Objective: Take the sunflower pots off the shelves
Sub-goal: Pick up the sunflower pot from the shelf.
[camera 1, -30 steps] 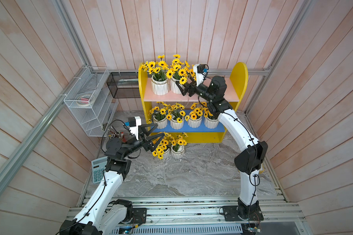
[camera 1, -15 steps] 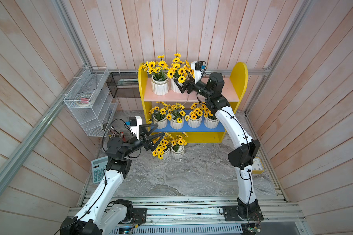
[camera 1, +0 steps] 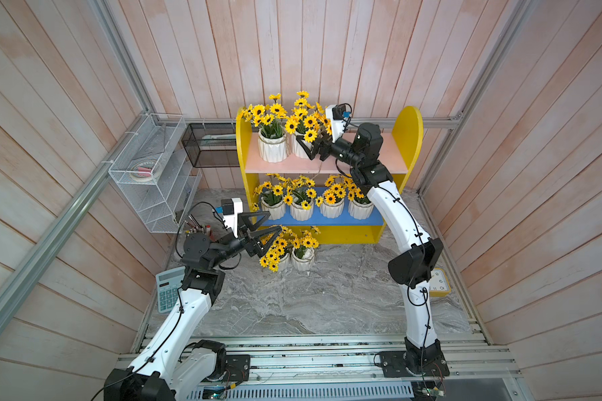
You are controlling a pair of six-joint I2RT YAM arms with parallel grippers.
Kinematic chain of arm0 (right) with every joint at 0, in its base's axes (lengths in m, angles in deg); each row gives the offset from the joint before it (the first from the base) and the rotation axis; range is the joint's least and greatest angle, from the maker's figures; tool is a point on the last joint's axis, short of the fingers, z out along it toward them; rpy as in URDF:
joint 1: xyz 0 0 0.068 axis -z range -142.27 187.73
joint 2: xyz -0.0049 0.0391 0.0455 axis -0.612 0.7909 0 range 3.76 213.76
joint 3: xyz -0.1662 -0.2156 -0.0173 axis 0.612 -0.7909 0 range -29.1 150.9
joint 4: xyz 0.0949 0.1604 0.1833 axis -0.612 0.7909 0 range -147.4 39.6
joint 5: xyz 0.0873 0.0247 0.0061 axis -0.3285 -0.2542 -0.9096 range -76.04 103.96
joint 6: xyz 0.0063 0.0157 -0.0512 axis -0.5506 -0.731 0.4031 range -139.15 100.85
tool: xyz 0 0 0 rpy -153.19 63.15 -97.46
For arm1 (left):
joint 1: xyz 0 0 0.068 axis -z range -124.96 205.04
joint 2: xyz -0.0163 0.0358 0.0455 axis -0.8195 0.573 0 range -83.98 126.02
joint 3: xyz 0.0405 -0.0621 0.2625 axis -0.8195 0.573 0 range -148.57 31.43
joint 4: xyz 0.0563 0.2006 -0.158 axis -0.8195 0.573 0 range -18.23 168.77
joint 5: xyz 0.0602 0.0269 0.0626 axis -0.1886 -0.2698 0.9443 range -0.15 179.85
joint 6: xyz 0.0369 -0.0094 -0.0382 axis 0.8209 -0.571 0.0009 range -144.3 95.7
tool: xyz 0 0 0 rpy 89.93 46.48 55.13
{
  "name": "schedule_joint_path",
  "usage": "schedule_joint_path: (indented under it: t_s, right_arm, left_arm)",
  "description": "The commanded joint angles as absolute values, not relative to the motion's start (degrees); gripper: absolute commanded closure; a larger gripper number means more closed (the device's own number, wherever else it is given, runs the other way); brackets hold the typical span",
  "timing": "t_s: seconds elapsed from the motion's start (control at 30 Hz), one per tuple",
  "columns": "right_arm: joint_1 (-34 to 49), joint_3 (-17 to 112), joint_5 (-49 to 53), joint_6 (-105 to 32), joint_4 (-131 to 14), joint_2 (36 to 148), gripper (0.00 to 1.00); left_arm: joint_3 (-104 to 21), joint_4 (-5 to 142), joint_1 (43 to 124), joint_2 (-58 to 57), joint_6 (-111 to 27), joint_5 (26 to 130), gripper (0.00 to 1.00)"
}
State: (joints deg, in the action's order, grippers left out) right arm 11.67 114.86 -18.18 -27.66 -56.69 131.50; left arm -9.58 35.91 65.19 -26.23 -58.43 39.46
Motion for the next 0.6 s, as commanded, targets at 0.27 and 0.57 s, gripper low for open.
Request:
schedule_joint_path:
  t_s: [0.27,0.57]
  right_arm:
    - [10.41,112.49,-14.49,-25.17,-53.77,132.26,0.24]
    - [10.42,110.6,-15.25,-24.68,-54.17,130.04,0.39]
  left_arm:
    - [-9.45,35.23,64.88,-26.32,-58.49,38.98,0.0]
    - [-9.44,35.32,64.88,-26.3,-58.31,39.07,0.0]
